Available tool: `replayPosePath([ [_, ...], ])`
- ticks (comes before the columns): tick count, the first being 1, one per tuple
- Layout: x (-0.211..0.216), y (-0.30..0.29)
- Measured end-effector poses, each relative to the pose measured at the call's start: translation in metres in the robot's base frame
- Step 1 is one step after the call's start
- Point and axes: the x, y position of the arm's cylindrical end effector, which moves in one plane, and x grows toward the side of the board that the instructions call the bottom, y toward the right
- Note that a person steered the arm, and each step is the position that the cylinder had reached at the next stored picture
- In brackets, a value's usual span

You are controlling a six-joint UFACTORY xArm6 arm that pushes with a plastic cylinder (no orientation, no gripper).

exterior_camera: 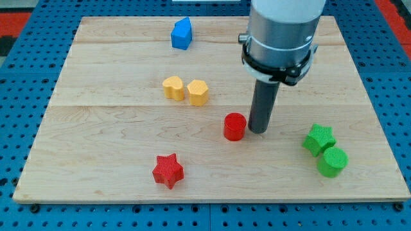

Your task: Push the red circle into the top of the red star

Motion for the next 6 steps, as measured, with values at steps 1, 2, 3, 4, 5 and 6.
replayPosePath([
  [1, 0.009, -0.035],
  [2, 0.056, -0.07],
  [3, 0.063, -0.068],
  [4, 0.035, -0.048],
  [5, 0.042, -0.083],
  [6, 0.055, -0.084],
])
